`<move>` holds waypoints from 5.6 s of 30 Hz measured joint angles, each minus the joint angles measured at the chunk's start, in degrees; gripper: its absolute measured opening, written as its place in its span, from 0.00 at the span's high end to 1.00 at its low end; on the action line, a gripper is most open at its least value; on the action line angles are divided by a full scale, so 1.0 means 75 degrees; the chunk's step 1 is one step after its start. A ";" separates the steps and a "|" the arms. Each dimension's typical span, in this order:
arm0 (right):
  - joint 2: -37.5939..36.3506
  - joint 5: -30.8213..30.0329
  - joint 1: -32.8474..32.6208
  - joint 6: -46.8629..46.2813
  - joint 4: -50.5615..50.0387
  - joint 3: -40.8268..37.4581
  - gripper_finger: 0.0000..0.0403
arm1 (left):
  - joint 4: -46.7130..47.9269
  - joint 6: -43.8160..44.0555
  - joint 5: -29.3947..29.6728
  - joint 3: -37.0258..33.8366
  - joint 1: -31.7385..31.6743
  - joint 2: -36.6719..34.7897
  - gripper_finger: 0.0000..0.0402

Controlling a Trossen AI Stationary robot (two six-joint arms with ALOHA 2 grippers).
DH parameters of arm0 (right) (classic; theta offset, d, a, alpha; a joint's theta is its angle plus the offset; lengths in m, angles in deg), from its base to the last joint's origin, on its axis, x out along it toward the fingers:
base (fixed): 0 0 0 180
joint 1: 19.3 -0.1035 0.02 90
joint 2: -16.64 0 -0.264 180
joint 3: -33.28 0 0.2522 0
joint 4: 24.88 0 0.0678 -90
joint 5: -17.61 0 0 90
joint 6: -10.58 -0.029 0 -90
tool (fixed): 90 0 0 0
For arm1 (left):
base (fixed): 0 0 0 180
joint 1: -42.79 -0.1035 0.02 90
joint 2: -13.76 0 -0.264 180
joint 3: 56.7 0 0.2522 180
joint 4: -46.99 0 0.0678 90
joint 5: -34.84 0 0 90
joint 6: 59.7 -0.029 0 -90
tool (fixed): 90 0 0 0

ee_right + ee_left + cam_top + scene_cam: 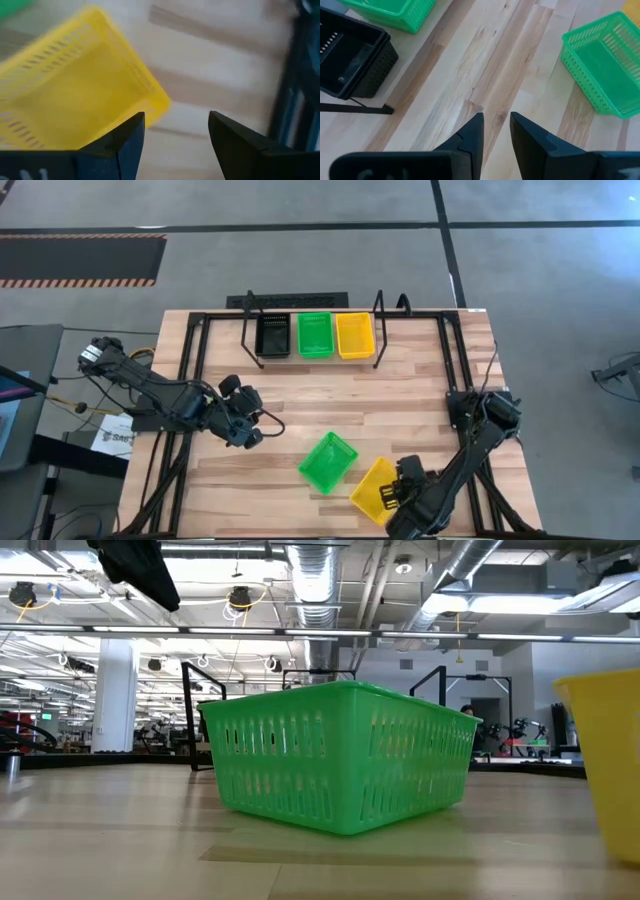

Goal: Stack baskets on shelf by color
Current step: Stack the yellow bin on top of the yellow bin on the shelf

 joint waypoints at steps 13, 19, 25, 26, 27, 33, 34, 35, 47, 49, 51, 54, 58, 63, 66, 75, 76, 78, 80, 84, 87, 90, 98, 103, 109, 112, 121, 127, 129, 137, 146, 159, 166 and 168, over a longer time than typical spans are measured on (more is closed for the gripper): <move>-0.0483 -0.0226 0.0640 0.3194 0.1623 -0.1737 0.41 | -0.0023 0.0259 -0.0047 0.0000 0.0000 0.0000 0.79; -0.0823 0.0139 0.0893 0.4108 0.2221 -0.2684 0.41 | -0.0036 0.0685 -0.0114 0.0000 0.0000 0.0000 0.79; -0.1488 0.0101 0.1005 0.4292 0.3628 -0.3646 0.47 | -0.0068 0.1069 -0.0128 0.0000 0.0000 0.0000 0.79; -0.1589 0.0015 0.1012 0.4293 0.3827 -0.3798 0.47 | -0.0066 0.1113 -0.0128 0.0000 0.0000 -0.0001 0.79; -0.1684 -0.0054 0.1012 0.4294 0.4015 -0.3961 0.48 | -0.0068 0.1130 -0.0126 0.0000 0.0000 0.0000 0.79; -0.1875 0.0143 0.1080 0.4492 0.5721 -0.4798 0.50 | -0.0072 0.1192 -0.0139 0.0000 0.0000 -0.0003 0.79; -0.1850 0.0205 0.1106 0.4501 0.6074 -0.4917 0.50 | -0.0074 0.1223 -0.0137 0.0000 0.0000 -0.0003 0.79; -0.1837 0.0310 0.1114 0.4513 0.6393 -0.5057 0.50 | -0.0076 0.1273 -0.0140 0.0000 0.0000 -0.0003 0.79; -0.1730 0.0907 0.1424 0.5093 0.7142 -0.5418 0.52 | -0.0134 0.1597 -0.0135 0.0000 0.0006 -0.0003 0.79; -0.1727 0.0795 0.1517 0.5093 0.7134 -0.5423 0.54 | -0.0153 0.1599 -0.0134 0.0000 0.0006 -0.0003 0.79; -0.1724 0.0724 0.1604 0.5094 0.7125 -0.5429 0.54 | -0.0157 0.1600 -0.0134 0.0000 0.0006 -0.0003 0.79; -0.1721 0.0853 0.1727 0.5388 0.7134 -0.5432 0.56 | -0.0212 0.1600 -0.0131 0.0000 0.0006 -0.0003 0.79; -0.1718 0.1049 0.1834 0.5517 0.7125 -0.5441 0.69 | -0.0228 0.1611 -0.0130 0.0000 0.0006 -0.0003 0.79; -0.1718 0.0922 0.1913 0.5921 0.7220 -0.5435 0.96 | -0.0230 0.1617 -0.0117 0.0000 0.0006 -0.0003 0.79; -0.1753 0.0795 0.2018 0.6366 0.7047 -0.5401 0.98 | -0.0234 0.1620 -0.0111 0.0000 0.0006 -0.0003 0.79; -0.2943 -0.0392 0.2856 0.8771 0.2889 -0.3503 1.00 | -0.0257 0.1783 -0.0114 0.0000 0.0006 -0.0003 0.79; -0.3124 -0.0712 0.3009 0.9032 0.2307 -0.3134 1.00 | -0.0257 0.1791 -0.0114 0.0000 0.0006 -0.0003 0.79; -0.3450 -0.1509 0.3446 0.9650 0.1471 -0.2366 1.00 | -0.0254 0.1797 -0.0117 -0.0001 0.0006 -0.0003 0.79; -0.3752 -0.2271 0.4058 1.0387 0.1040 -0.1604 1.00 | -0.0254 0.1798 -0.0117 0.0000 0.0000 -0.0003 0.79; -0.4128 -0.2721 0.5656 1.2499 0.1207 -0.0101 1.00 | -0.0242 0.1798 -0.0067 0.0000 0.0000 -0.0003 0.79; -0.4092 -0.2486 0.6926 1.4178 0.1576 0.0985 1.00 | -0.0222 0.1798 0.0006 0.0000 0.0000 -0.0003 0.79; -0.3874 -0.1540 0.8119 1.5464 0.2073 0.1955 1.00 | -0.0224 0.1757 0.0085 0.0000 0.0000 -0.0003 0.79; -0.2527 0.2319 1.0155 1.7785 0.2278 0.3384 1.00 | -0.0193 0.1746 0.0249 0.0000 0.0000 0.0000 0.79; -0.1290 0.3359 1.0624 1.9305 0.1002 0.3646 1.00 | -0.0196 0.1775 0.0411 0.0000 0.0000 -0.0003 0.79; 0.0119 0.3296 1.0853 2.0724 0.0456 0.3652 1.00 | -0.0193 0.1791 0.0691 0.0000 0.0000 -0.0003 0.79; 0.0495 0.3334 1.1007 2.1142 0.1008 0.3660 1.00 | -0.0190 0.1871 0.0815 0.0000 0.0000 -0.0003 0.79; 0.1005 0.3176 1.1466 2.2108 0.1325 0.3670 1.00 | -0.0167 0.2436 0.0958 0.0000 0.0000 -0.0003 0.79; 0.1039 0.3061 1.1921 2.2549 0.1735 0.3666 1.00 | -0.0015 0.2460 0.0986 0.0000 0.0000 -0.0003 0.79; 0.1039 0.3060 1.2029 2.2638 0.1891 0.3663 1.00 | 0.0090 0.2463 0.0985 0.0000 0.0000 -0.0003 0.79; 0.1247 0.2849 1.2169 2.2749 0.2096 0.3625 1.00 | 0.0335 0.2637 0.0930 -0.0003 -0.0117 -0.0003 0.79; 0.1443 0.2700 1.2115 2.2837 0.2041 0.3404 1.00 | 0.0357 0.2637 0.0930 0.0000 -0.0172 -0.0003 0.79; 0.2079 0.2692 1.1933 2.2812 0.2095 0.3416 1.00 | 0.0353 0.2658 0.0931 0.0000 -0.0172 -0.0002 0.79; 0.2153 0.2314 1.1811 2.2473 0.2338 0.3427 1.00 | 0.0352 0.2658 0.0928 0.0000 -0.0172 -0.0003 0.79; 0.2119 0.2131 1.1806 2.2348 0.2388 0.3418 0.97 | 0.0354 0.2658 0.0927 0.0000 -0.0172 -0.0001 0.79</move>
